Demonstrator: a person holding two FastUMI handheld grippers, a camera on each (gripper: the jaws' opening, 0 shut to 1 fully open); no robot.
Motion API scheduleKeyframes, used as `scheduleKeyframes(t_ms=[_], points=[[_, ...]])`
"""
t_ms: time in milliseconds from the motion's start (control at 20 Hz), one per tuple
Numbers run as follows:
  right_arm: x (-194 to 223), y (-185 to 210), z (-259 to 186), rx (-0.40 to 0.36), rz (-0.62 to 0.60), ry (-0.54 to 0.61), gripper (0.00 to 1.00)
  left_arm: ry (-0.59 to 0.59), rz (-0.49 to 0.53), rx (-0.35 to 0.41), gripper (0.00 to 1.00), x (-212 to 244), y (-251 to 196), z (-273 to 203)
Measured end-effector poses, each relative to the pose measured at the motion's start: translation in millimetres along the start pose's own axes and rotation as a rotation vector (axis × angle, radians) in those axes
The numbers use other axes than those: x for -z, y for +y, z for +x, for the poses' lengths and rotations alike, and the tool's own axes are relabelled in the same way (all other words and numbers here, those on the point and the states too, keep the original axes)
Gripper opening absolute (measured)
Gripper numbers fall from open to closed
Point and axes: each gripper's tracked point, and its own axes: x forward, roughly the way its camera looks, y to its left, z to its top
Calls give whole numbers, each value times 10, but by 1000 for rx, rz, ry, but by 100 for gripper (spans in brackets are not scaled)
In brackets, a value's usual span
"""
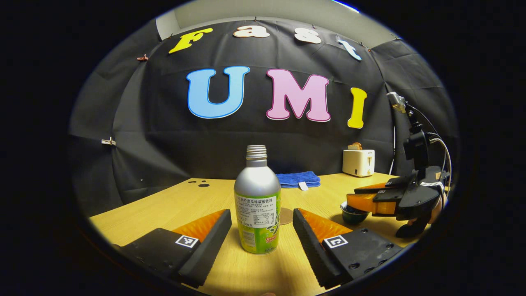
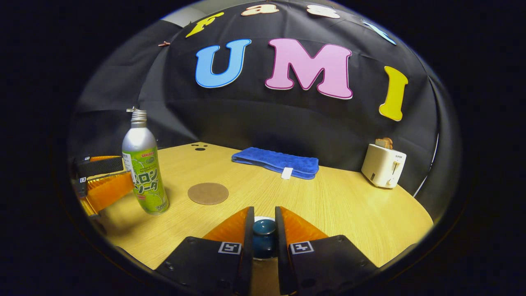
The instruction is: Open the teacup lid with one hand, grasp the water bottle and pour water into the teacup with the other hand; after pouring, place the water bottle on the coaster and then close the teacup lid.
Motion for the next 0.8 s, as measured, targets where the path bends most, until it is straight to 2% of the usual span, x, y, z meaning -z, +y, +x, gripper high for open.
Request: scheduleKeyframes(t_ms=[50, 400, 600, 800], points=[[-37, 2, -26, 2, -6, -23, 28, 0, 0, 0, 95, 1, 1, 2], [-227, -103, -220, 43, 51, -175, 28, -1, 0, 27, 95, -10, -46, 64], [-188, -153, -271, 29, 160, -176, 28, -1, 0, -7, 95, -7, 28, 136], [-177, -218, -332, 34, 150, -182, 28, -1, -1, -5, 95, 8, 37, 262]])
